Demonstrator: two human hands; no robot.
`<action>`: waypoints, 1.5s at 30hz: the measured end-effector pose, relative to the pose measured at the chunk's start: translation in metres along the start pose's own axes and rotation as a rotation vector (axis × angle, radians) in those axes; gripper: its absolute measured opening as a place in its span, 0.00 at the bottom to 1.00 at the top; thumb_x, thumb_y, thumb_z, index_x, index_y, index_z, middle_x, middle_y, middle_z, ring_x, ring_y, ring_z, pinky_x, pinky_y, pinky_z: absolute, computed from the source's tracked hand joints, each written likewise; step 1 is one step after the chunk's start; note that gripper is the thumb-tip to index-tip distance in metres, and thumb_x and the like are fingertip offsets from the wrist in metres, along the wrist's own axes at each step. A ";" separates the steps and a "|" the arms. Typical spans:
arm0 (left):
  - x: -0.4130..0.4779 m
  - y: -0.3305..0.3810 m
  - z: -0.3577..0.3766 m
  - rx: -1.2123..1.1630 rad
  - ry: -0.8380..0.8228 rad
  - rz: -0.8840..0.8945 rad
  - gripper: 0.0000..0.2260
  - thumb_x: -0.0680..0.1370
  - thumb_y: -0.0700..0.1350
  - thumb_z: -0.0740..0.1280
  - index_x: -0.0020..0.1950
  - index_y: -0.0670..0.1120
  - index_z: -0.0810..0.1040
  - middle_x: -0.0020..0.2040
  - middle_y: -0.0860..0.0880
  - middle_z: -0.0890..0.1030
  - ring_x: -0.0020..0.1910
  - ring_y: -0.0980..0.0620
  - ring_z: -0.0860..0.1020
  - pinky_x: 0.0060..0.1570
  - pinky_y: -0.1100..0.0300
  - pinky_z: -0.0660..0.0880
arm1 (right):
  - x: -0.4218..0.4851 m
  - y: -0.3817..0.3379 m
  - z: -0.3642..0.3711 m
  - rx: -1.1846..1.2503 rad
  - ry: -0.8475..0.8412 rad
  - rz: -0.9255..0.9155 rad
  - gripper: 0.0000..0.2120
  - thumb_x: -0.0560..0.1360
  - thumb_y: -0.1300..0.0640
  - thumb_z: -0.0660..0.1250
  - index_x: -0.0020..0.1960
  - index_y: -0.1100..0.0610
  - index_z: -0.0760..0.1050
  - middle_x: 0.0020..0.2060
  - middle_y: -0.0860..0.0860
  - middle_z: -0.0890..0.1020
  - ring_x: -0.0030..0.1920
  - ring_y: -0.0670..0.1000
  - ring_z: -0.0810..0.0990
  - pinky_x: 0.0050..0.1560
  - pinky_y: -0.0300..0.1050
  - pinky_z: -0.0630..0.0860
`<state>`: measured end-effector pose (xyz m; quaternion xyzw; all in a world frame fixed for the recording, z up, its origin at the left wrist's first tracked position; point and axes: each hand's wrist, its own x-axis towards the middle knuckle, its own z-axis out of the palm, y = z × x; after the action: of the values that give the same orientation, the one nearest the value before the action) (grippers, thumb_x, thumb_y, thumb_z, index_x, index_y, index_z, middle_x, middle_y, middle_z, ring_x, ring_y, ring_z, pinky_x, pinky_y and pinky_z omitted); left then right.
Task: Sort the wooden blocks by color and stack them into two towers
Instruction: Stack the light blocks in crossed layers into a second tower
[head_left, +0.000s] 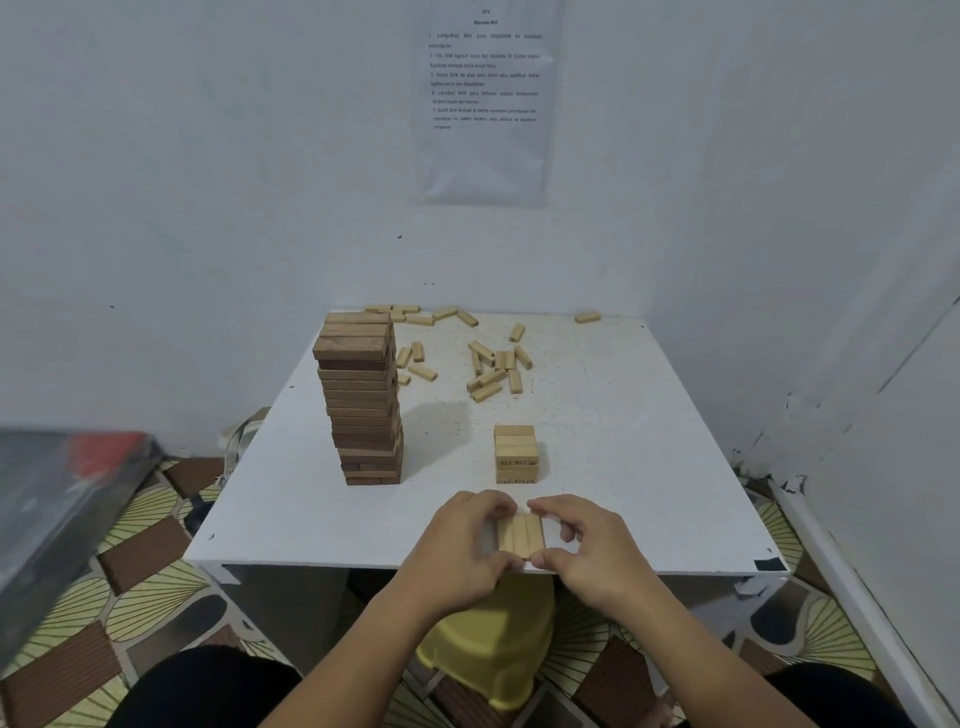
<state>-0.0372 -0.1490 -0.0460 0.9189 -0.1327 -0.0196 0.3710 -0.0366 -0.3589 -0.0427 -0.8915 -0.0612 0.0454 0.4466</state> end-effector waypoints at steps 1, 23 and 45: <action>0.001 0.000 0.000 0.000 0.003 -0.006 0.24 0.71 0.53 0.78 0.65 0.60 0.75 0.59 0.59 0.75 0.60 0.60 0.73 0.62 0.65 0.70 | 0.000 -0.001 0.000 0.007 0.002 0.000 0.26 0.69 0.57 0.80 0.64 0.42 0.80 0.53 0.37 0.80 0.47 0.42 0.75 0.47 0.29 0.71; -0.002 -0.003 0.001 -0.026 0.009 0.022 0.22 0.70 0.56 0.77 0.62 0.61 0.74 0.57 0.60 0.75 0.57 0.60 0.74 0.55 0.70 0.69 | -0.006 -0.010 -0.004 0.033 -0.030 0.018 0.26 0.68 0.60 0.80 0.60 0.40 0.80 0.53 0.36 0.80 0.48 0.41 0.75 0.46 0.27 0.71; 0.002 -0.001 -0.010 -0.137 -0.068 -0.094 0.28 0.67 0.52 0.82 0.60 0.63 0.71 0.57 0.65 0.82 0.57 0.70 0.75 0.51 0.75 0.67 | -0.001 -0.004 0.001 0.018 -0.077 0.029 0.39 0.70 0.58 0.79 0.74 0.36 0.68 0.56 0.28 0.80 0.48 0.43 0.73 0.52 0.31 0.69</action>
<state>-0.0337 -0.1419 -0.0390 0.8954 -0.1005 -0.0773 0.4269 -0.0381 -0.3560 -0.0396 -0.8857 -0.0649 0.0866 0.4514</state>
